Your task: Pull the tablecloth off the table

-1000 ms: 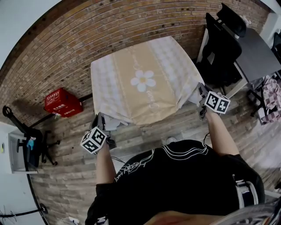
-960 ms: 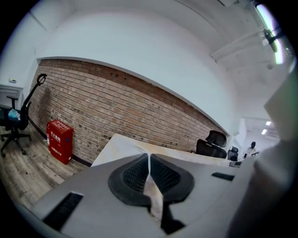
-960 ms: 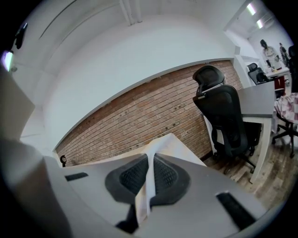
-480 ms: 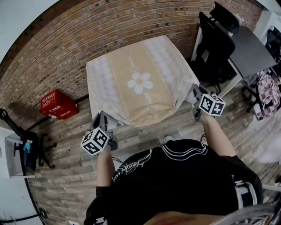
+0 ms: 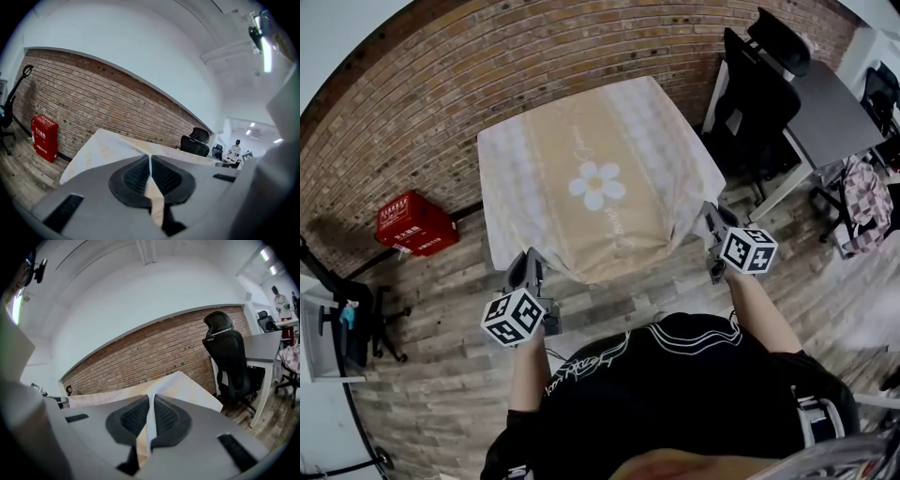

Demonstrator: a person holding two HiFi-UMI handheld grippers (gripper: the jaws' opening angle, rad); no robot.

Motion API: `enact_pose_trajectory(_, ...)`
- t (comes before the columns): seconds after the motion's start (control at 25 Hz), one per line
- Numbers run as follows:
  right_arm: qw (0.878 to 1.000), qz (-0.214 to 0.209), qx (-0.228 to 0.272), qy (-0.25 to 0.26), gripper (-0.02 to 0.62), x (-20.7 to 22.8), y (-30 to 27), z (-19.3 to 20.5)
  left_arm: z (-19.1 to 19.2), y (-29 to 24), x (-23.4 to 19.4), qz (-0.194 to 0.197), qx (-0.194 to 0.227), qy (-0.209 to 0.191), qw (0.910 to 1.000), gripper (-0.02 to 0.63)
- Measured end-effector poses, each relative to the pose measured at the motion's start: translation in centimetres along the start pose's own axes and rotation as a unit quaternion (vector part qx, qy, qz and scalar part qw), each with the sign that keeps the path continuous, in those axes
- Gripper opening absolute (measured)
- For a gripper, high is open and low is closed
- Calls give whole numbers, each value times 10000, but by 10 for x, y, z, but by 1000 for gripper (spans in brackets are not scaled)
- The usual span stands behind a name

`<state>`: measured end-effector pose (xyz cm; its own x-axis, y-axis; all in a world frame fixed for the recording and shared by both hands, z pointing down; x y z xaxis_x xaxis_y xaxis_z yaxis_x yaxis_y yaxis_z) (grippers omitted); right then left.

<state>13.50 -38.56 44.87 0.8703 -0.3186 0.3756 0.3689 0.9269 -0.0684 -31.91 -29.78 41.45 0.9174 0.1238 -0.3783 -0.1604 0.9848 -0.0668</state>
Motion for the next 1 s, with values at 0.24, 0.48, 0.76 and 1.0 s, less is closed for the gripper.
enact_pose_trajectory(0.24,9998,-76,-122,-128,-2,1,4,13,13,-1,6,-1,-208,-32,9998,8)
enact_pose_trajectory(0.48,9993,-122,-223,-274,-2,5,14,23,21,6,13,-58,-313,-28,9995,8)
enact_pose_trajectory(0.76,9984,-266,-288,-412,-2,12,31,23,28,24,29,-240,-361,-70,9990,8)
enact_pose_trajectory(1.0,9976,-351,-318,-500,-2,20,46,19,33,41,51,-325,-391,-103,9987,8)
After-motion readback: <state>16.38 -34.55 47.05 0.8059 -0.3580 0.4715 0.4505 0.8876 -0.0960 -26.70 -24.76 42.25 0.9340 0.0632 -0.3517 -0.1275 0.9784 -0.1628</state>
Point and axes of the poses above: the fingertips, and each gripper's own axes: y backward along the fingers, x to its right, z out of its underside, the point moved 8 cm from there along y, backward along the fingers, and after that the axes turned 14 degrees about x, right-handed, at the moved point
